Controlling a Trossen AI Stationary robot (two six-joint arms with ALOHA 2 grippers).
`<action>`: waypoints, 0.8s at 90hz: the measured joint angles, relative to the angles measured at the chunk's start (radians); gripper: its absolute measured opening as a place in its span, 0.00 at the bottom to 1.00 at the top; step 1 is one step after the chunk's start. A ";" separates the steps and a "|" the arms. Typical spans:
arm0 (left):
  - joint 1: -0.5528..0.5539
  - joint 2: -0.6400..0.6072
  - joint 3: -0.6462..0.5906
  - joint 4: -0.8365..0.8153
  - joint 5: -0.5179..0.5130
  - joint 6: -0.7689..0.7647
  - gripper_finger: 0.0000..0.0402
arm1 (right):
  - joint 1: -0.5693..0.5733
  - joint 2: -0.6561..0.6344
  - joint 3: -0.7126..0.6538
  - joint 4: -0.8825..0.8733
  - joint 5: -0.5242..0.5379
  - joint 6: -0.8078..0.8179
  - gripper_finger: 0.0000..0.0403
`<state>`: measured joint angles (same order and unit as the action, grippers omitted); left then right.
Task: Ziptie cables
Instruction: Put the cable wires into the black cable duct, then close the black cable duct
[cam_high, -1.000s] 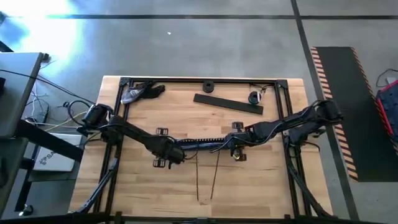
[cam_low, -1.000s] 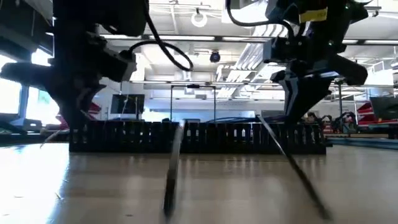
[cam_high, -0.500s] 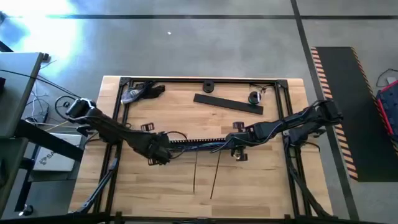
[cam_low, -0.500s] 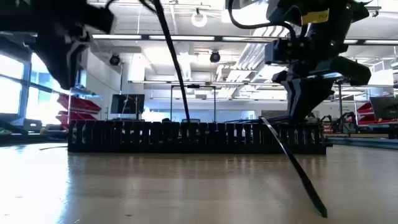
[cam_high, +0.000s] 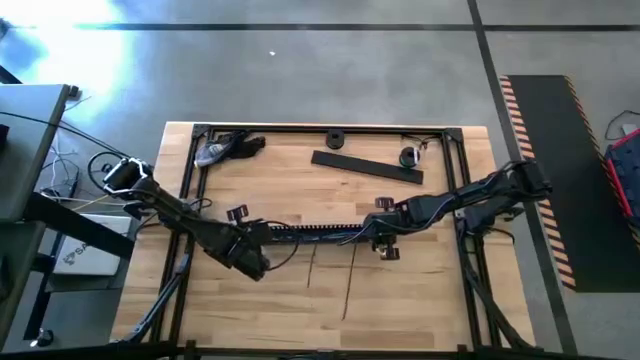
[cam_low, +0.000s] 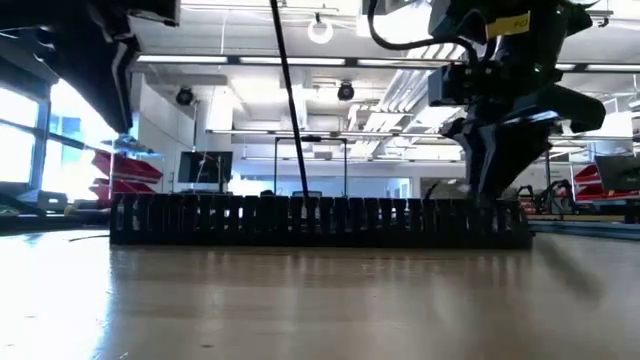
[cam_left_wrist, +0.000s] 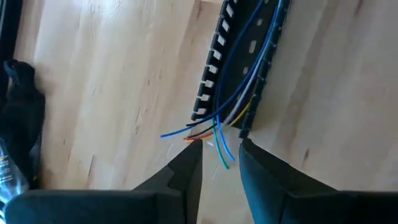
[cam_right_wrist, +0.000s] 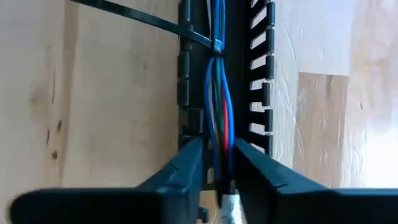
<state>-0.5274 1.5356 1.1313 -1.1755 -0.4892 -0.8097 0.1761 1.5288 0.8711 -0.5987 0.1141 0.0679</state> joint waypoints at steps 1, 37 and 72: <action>0.000 0.000 0.000 0.000 0.000 0.000 0.21 | -0.001 0.000 0.002 -0.002 -0.002 -0.002 0.28; 0.000 0.000 0.000 0.026 -0.006 -0.035 0.21 | -0.012 -0.061 0.227 -0.247 0.033 -0.093 0.55; -0.071 0.005 -0.082 0.257 -0.069 -0.034 0.21 | 0.132 -0.368 0.012 -0.194 0.093 0.150 0.56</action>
<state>-0.5987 1.5402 1.0495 -0.9185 -0.5579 -0.8437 0.3081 1.1603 0.8831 -0.7925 0.2067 0.2176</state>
